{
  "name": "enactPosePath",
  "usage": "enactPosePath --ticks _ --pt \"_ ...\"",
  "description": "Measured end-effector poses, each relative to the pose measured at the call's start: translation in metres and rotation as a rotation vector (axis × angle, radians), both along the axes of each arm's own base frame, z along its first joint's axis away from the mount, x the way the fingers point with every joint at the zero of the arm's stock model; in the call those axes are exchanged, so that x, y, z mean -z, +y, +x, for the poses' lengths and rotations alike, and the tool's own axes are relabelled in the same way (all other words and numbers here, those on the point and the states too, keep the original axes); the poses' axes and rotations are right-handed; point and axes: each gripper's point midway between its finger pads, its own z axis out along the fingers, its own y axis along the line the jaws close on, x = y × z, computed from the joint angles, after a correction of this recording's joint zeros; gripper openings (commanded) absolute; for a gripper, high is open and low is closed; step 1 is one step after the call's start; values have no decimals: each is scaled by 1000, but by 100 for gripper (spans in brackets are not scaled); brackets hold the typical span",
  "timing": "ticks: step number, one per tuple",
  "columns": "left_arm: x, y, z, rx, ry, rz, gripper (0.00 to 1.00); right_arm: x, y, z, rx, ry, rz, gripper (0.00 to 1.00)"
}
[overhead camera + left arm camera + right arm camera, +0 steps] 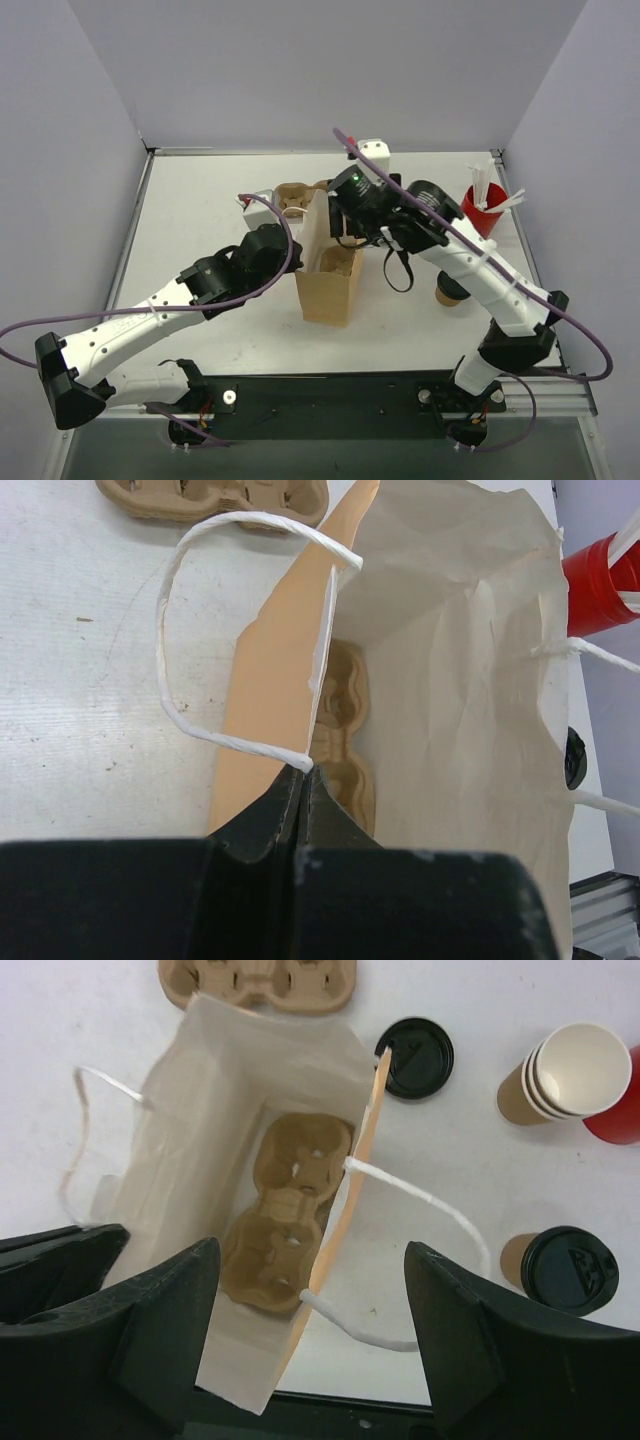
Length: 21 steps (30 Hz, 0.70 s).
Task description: Pack the takeout coffee
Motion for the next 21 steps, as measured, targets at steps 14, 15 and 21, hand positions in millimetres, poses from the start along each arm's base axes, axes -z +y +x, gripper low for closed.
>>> enactPosePath --ticks 14,15,21 --pt "-1 4 -3 -47 -15 3 0 90 7 16 51 196 -170 49" --pt "-2 4 -3 -50 -17 3 0 93 4 17 58 205 -176 47" --pt "-5 6 -4 -56 -24 -2 5 115 -2 15 65 269 -194 23"
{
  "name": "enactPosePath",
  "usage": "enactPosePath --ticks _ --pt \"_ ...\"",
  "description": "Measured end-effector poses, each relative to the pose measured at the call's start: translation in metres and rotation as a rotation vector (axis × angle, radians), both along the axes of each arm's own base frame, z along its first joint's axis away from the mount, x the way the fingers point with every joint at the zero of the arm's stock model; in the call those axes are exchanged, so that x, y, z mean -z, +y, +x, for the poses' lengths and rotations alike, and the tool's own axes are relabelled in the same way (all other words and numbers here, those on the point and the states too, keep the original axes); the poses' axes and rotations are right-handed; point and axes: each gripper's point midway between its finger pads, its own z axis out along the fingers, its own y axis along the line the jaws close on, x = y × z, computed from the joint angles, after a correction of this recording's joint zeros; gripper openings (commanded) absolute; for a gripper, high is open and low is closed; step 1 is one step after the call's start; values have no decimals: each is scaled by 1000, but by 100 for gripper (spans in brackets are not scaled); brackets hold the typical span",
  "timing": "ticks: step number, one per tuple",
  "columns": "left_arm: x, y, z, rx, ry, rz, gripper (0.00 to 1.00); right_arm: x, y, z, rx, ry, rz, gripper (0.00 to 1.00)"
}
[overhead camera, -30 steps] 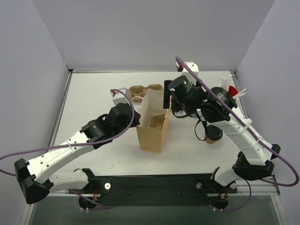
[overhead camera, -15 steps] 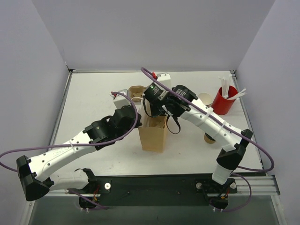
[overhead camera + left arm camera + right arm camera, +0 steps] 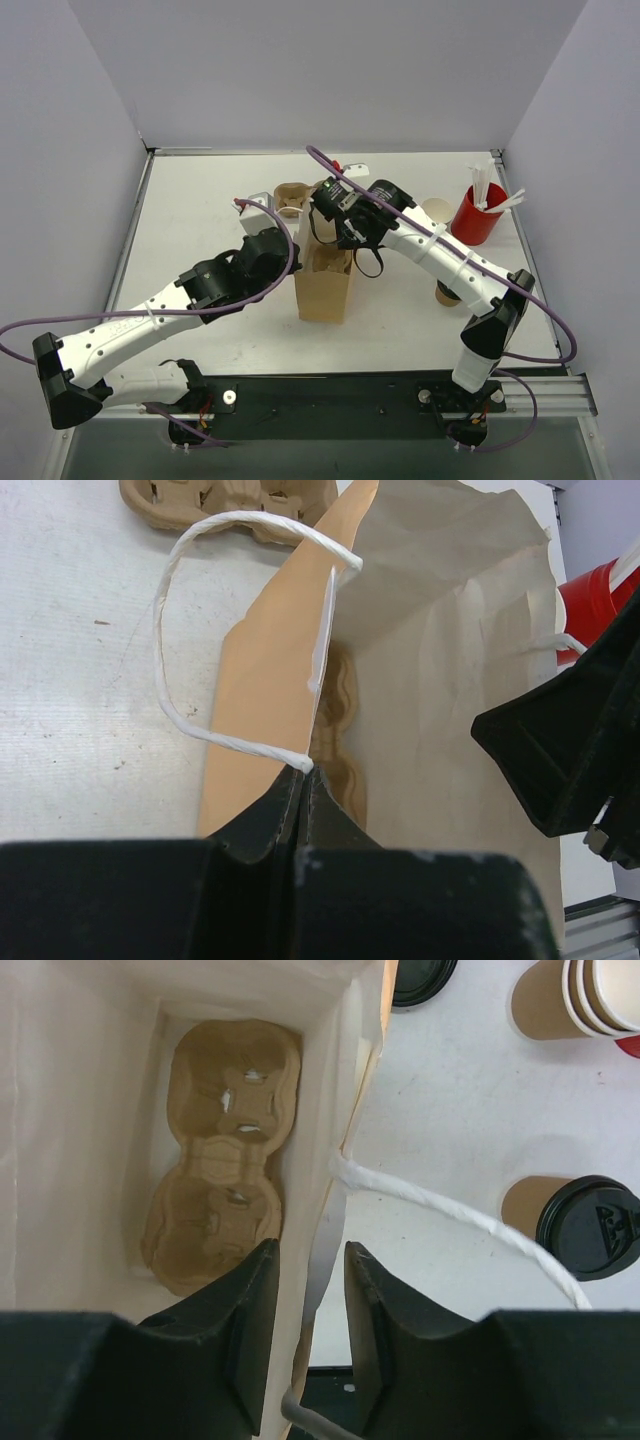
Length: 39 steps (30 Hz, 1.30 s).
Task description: Pack the takeout coffee
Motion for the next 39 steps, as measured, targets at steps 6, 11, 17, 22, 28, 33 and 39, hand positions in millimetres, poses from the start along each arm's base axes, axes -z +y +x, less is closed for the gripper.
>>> enactPosePath --ticks 6,11,17,22,28,33,39 --pt "0 1 0 15 -10 29 42 0 3 3 -9 1 17 2" --pt "-18 1 2 48 -45 52 46 0 3 3 -20 0 12 0" --pt "-54 13 22 55 -86 72 44 -1 4 3 -27 1 10 0" --pt "-56 13 47 84 -61 128 43 -2 4 3 -29 -2 12 0" --pt "-33 6 45 183 11 231 41 -2 4 3 -32 -2 11 0" --pt "-30 2 48 221 31 263 39 -2 5 3 -33 -2 13 0" --pt "-14 1 43 259 83 299 40 -2 4 4 -32 -2 13 0"
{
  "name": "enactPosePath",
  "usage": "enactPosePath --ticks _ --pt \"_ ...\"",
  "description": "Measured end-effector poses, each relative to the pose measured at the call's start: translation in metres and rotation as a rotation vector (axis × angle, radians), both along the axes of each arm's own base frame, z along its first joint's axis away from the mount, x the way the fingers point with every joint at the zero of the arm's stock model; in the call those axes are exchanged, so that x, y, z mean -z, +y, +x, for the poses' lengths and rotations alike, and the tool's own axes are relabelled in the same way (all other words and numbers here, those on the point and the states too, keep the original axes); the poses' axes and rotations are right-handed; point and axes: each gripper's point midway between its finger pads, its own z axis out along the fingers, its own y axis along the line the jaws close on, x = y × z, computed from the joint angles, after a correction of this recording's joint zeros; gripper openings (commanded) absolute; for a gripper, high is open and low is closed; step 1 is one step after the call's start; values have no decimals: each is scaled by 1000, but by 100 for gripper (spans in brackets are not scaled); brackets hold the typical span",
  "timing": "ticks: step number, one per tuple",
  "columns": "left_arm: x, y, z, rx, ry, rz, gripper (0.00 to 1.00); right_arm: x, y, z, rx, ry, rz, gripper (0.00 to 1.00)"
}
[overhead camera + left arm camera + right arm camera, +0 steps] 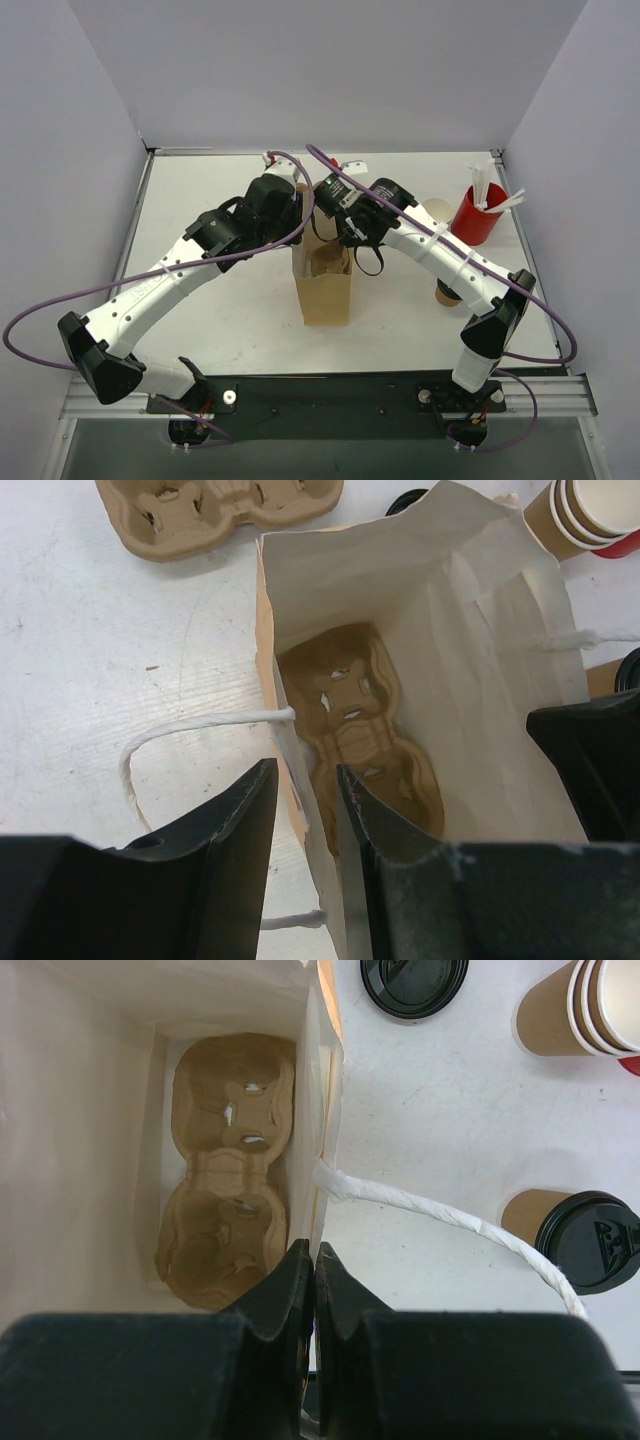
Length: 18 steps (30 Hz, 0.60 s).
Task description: Pack the takeout coffee
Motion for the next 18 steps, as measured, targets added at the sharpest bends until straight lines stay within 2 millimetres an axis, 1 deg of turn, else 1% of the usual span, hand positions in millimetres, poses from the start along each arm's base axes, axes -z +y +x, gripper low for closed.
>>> enactPosePath --ticks 3,6,7,10,12,13,18 --pt "4 -2 -1 12 15 1 40 0 0 0 0 0 0 0" --pt "10 -5 -2 25 35 8 34 0 -1 1 5 0 0 0" --pt "12 -6 -2 27 40 10 29 0 -2 1 6 0 0 0" --pt "21 -8 -1 33 57 30 17 0 -3 2 9 1 0 0" --pt "25 -8 -1 40 67 46 4 1 -3 3 12 2 -2 0" --pt "26 -8 -1 43 68 50 0 1 -4 4 14 2 -2 0" --pt "25 -10 0 54 70 62 0 1 -6 6 23 4 -3 0"
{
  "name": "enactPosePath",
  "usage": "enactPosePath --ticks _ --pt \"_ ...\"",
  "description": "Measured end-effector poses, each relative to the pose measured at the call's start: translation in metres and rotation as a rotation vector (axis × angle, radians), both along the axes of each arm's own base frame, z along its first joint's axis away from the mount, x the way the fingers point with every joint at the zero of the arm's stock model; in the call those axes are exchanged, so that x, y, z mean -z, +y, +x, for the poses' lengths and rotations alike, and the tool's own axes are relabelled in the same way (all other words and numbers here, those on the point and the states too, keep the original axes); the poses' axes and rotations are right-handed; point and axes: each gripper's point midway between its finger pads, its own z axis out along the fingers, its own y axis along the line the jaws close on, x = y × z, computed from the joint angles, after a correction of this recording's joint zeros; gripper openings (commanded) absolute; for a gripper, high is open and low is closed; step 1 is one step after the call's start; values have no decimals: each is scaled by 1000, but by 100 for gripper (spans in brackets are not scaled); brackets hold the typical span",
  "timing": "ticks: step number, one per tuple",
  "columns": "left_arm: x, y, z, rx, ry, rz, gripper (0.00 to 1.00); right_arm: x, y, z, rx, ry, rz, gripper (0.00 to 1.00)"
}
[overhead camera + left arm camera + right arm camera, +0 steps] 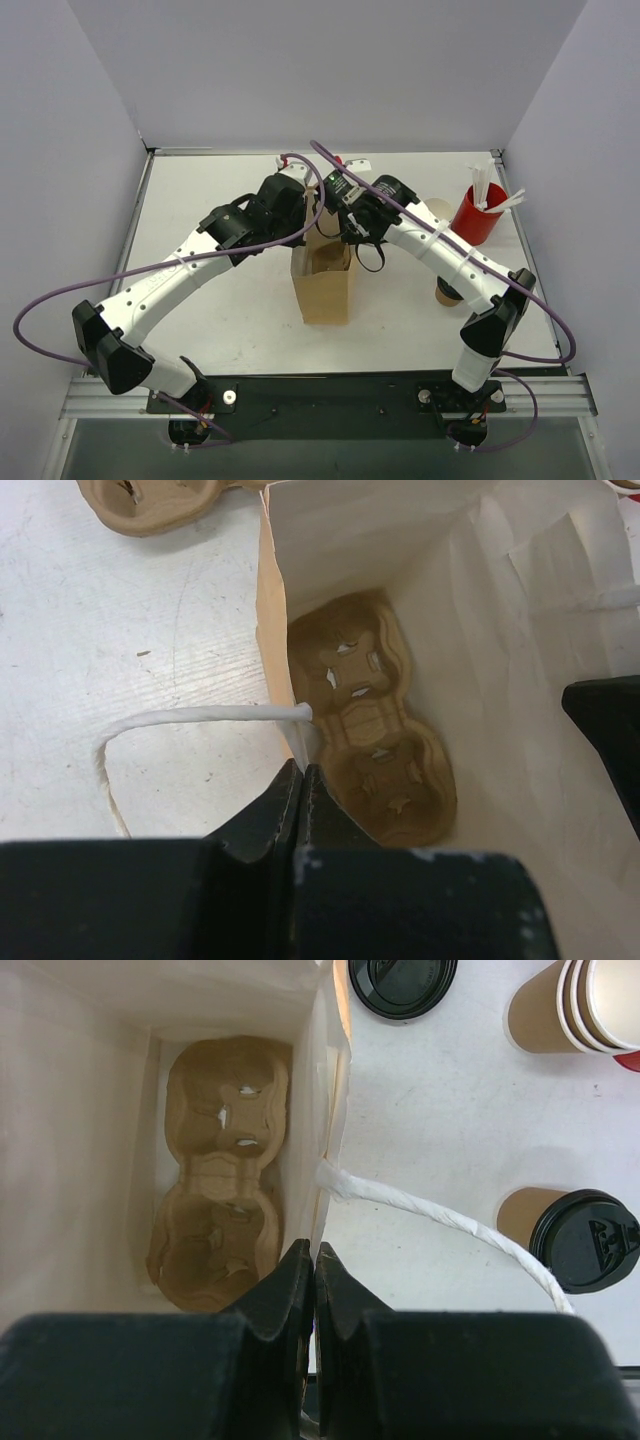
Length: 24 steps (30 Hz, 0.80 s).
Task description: Pack the takeout coffee
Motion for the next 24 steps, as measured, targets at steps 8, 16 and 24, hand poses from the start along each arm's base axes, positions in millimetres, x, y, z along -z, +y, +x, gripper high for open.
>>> enactPosePath --ticks 8,16,24 --pt "-12 -3 -4 23 8 -21 0 -11 6 -2 -14 -14 26 0" --pt "13 -8 8 13 57 -24 0 22 -2 10 12 52 4 2" --pt "-17 -5 8 8 27 -47 0 -29 11 13 -19 -34 107 5"
